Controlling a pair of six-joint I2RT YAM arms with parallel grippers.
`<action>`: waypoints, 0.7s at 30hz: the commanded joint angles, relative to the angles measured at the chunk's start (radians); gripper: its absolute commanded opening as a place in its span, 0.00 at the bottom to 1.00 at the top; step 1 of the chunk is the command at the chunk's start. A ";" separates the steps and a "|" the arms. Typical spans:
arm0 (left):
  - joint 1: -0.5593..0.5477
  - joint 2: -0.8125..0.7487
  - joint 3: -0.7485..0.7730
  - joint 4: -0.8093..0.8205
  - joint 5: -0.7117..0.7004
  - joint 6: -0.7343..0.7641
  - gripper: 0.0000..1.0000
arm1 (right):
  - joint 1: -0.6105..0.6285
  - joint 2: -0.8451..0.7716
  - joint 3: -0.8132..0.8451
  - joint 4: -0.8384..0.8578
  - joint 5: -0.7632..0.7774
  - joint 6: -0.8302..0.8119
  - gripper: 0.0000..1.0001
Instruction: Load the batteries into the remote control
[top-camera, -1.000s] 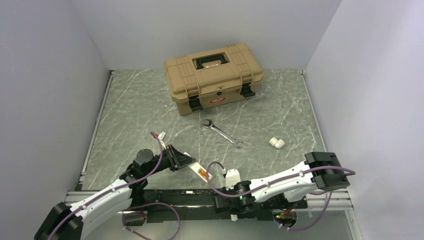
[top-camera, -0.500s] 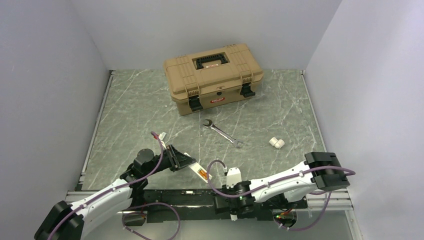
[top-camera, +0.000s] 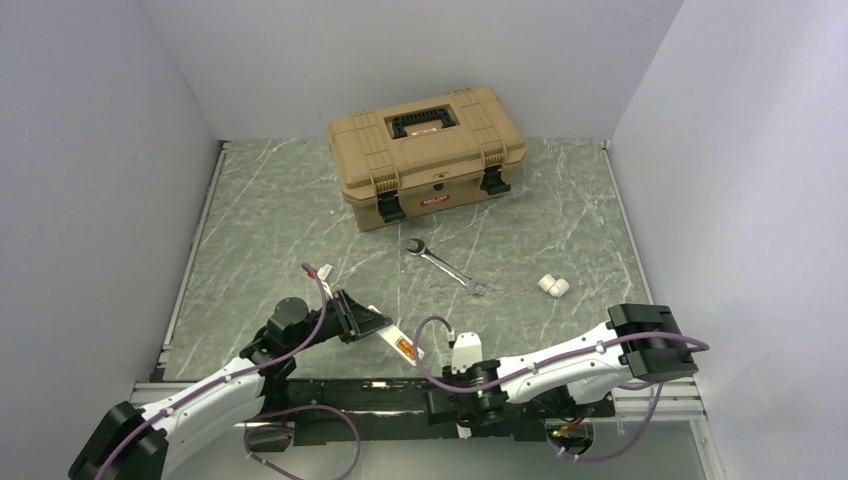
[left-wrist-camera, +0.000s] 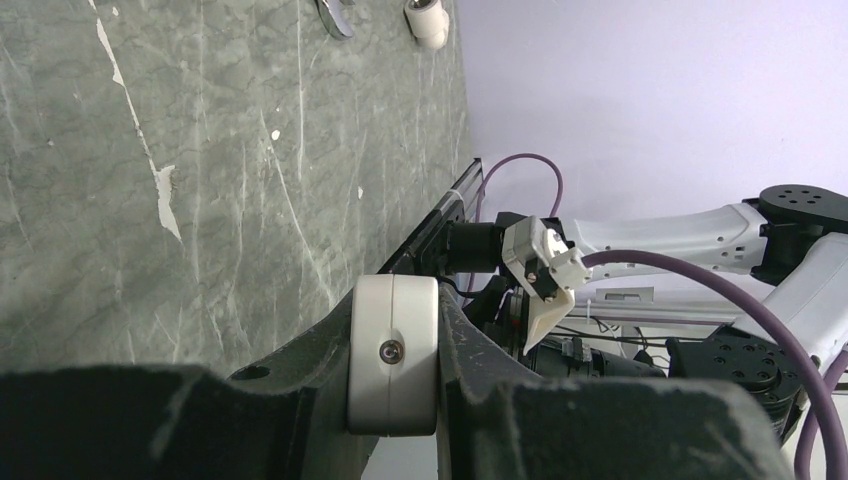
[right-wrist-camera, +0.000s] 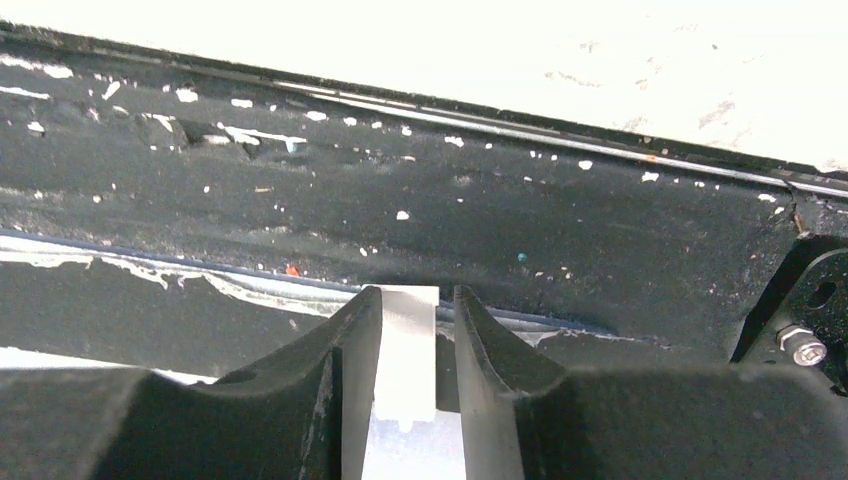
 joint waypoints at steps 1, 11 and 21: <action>-0.003 0.000 -0.032 0.048 -0.007 0.007 0.02 | -0.020 0.044 -0.045 0.010 0.049 0.037 0.36; -0.003 0.004 -0.036 0.054 -0.006 0.004 0.02 | -0.035 0.056 -0.040 0.042 0.039 -0.006 0.40; -0.001 -0.021 -0.041 0.033 -0.011 0.007 0.02 | -0.034 0.099 0.002 0.068 0.008 -0.091 0.41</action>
